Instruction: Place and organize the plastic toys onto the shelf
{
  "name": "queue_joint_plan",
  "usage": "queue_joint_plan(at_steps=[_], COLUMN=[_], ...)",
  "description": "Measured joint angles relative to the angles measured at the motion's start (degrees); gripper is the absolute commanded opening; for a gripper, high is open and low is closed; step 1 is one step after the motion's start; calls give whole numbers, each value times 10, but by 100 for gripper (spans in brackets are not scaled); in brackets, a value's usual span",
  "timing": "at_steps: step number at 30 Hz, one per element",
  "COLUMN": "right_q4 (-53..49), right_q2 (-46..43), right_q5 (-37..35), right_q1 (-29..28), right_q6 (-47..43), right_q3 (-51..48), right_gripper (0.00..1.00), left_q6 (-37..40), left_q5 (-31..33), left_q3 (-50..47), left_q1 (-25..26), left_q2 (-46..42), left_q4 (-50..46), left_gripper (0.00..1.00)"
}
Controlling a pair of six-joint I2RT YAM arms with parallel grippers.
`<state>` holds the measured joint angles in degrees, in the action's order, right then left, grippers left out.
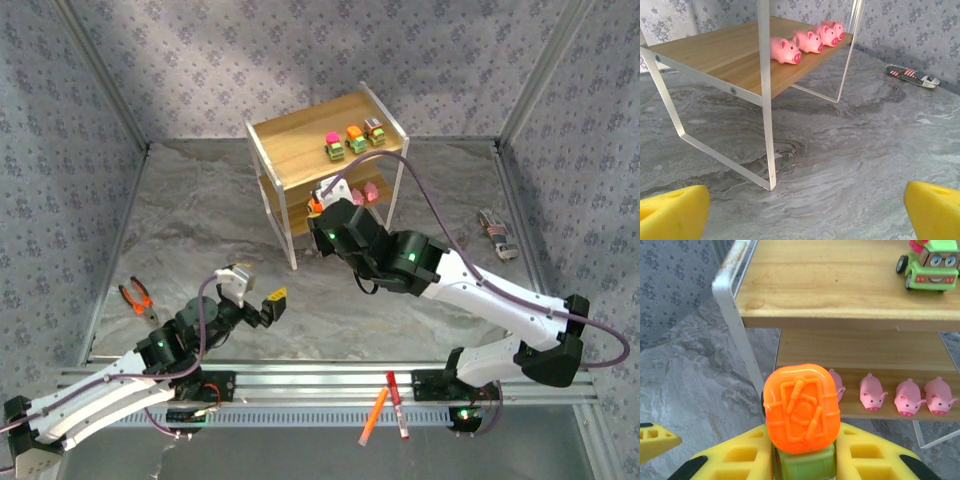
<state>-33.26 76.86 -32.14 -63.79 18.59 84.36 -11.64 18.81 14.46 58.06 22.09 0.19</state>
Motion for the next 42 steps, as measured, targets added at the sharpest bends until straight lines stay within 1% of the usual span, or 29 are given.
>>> queue_joint_plan(at_steps=[8, 16, 25, 34, 42], right_q4=[-9, -27, -63, -106, -144], right_q2=[26, 72, 129, 178, 210], right_q5=[0, 25, 74, 104, 115], right_q1=[9, 49, 103, 120, 135], right_q6=[-19, -33, -35, -35, -34], right_q3=[54, 121, 215, 291, 339], right_gripper=[28, 28, 28, 28, 28], left_q6=[0, 0, 0, 0, 0], left_q5=[1, 1, 1, 1, 1], left_q3=[0, 0, 0, 0, 0], left_q1=[0, 0, 0, 0, 0], left_q2=[14, 21, 30, 32, 41], left_q4=[0, 0, 0, 0, 0], left_gripper=[99, 100, 100, 100, 100])
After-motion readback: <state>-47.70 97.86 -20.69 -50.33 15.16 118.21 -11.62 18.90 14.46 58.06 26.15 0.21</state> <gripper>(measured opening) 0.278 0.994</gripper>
